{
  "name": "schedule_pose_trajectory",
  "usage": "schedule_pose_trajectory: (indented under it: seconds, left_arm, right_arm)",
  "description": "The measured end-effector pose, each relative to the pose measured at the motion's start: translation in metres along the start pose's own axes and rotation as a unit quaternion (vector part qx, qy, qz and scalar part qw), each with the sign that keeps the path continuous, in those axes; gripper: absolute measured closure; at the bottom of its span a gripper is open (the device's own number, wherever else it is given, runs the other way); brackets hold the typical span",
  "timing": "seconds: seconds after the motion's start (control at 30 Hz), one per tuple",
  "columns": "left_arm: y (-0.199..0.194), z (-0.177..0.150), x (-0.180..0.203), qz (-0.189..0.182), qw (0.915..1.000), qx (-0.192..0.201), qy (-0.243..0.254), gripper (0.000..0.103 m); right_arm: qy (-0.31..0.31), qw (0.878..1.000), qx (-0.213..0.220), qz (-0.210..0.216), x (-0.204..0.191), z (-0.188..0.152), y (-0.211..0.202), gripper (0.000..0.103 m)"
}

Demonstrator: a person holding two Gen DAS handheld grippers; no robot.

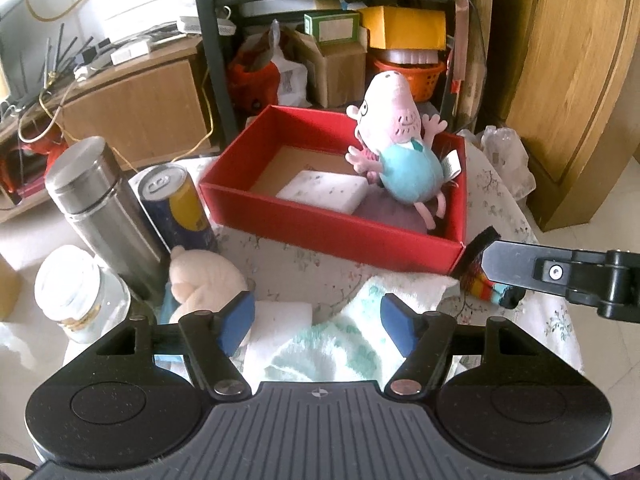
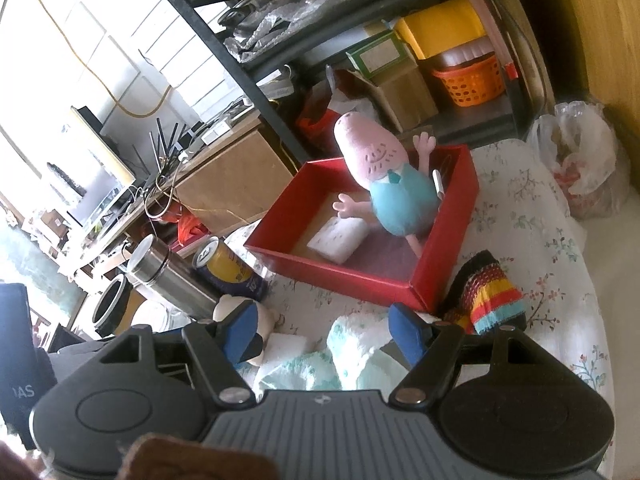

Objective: Organize soft objects
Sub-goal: 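Move both grippers toward the light green towel and blue face mask on the table, then grasp the blue face mask with the right gripper while left approaches the green towel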

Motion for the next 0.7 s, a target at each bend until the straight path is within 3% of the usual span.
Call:
schedule_pose_trajectory:
  seconds: [0.47,0.7]
  left_arm:
    - [0.003,-0.029,0.000,0.023,0.9987,-0.024,0.039,0.030]
    - [0.008,-0.042,-0.006,0.034,0.9972,-0.042,0.052,0.030]
  right_arm:
    - [-0.030,0.998,-0.051,-0.007,-0.004,-0.030,0.001,0.058]
    - [-0.075,0.991,-0.106,-0.026,-0.008,-0.041,0.010,0.058]
Point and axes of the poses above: each gripper's, at about its wrist camera, not at the fingertips, and y roughly the way its jaws point, x to its right, z to its top, the point moved 2 cm from there along y, roughly the way its jaws point, and after that the axes turned 11 degrees about -y, right-handed, at the moved point
